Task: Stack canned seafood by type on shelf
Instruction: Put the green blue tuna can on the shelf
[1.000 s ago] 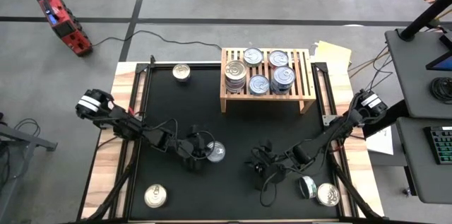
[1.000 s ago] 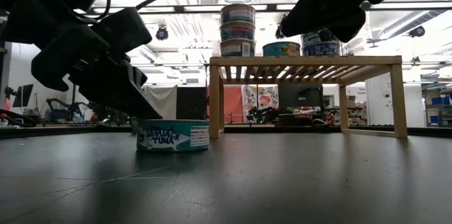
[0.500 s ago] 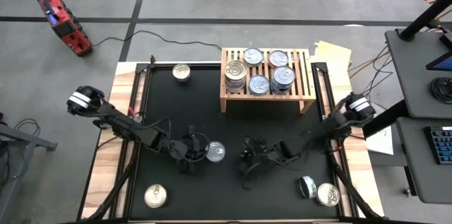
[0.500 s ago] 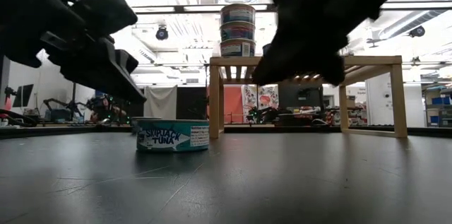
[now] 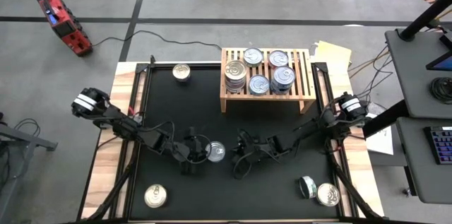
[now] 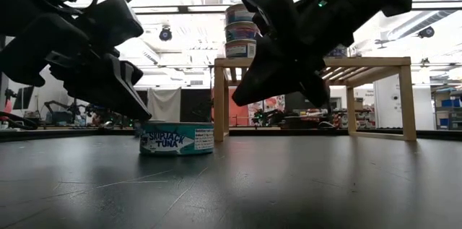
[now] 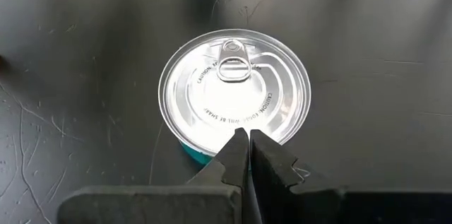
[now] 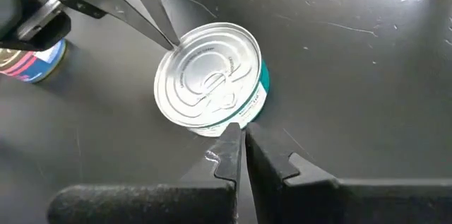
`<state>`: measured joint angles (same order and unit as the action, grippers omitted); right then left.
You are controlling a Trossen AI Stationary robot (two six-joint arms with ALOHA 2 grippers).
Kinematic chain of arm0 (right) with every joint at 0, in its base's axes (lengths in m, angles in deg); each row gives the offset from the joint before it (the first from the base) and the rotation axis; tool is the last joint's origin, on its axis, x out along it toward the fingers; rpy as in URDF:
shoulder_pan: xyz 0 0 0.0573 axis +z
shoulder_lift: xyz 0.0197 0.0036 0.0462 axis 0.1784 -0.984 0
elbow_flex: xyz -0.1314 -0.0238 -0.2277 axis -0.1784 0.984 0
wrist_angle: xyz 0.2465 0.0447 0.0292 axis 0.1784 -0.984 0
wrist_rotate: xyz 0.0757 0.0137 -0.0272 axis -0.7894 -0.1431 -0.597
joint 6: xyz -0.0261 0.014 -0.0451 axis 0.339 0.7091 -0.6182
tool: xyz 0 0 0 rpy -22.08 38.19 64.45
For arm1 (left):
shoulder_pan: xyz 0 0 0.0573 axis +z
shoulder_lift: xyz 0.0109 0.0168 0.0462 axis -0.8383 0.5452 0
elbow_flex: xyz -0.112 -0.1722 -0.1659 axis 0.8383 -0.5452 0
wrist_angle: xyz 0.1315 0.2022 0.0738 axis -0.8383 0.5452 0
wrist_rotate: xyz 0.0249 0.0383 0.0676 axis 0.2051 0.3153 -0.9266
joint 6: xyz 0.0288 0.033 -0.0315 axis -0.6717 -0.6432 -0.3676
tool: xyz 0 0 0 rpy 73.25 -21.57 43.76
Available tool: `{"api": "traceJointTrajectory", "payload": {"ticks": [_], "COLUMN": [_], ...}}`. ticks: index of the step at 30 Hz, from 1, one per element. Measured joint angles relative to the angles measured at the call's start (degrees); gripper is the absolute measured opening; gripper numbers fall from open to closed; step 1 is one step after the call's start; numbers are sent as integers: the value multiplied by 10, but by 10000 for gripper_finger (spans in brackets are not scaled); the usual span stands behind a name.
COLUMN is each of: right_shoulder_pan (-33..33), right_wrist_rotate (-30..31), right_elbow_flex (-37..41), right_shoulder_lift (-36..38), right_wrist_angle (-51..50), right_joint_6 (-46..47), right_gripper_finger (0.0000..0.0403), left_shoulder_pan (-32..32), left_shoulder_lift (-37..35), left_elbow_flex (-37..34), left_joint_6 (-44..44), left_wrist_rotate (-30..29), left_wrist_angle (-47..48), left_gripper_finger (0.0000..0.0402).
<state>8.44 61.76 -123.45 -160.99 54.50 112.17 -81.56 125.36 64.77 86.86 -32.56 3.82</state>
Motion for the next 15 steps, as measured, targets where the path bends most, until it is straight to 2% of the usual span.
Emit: {"api": "traceJointTrajectory", "payload": {"ticks": [15], "right_shoulder_pan": [-3], "right_wrist_rotate": [3], "right_elbow_flex": [0], "right_shoulder_lift": [0], "right_wrist_angle": [27], "right_joint_6": [7], "right_gripper_finger": [13], "left_shoulder_pan": [-2], "left_shoulder_lift": [29], "left_elbow_flex": [-11], "left_joint_6": [5], "left_wrist_rotate": [-5], "left_wrist_angle": [-55], "left_gripper_finger": [0]}}
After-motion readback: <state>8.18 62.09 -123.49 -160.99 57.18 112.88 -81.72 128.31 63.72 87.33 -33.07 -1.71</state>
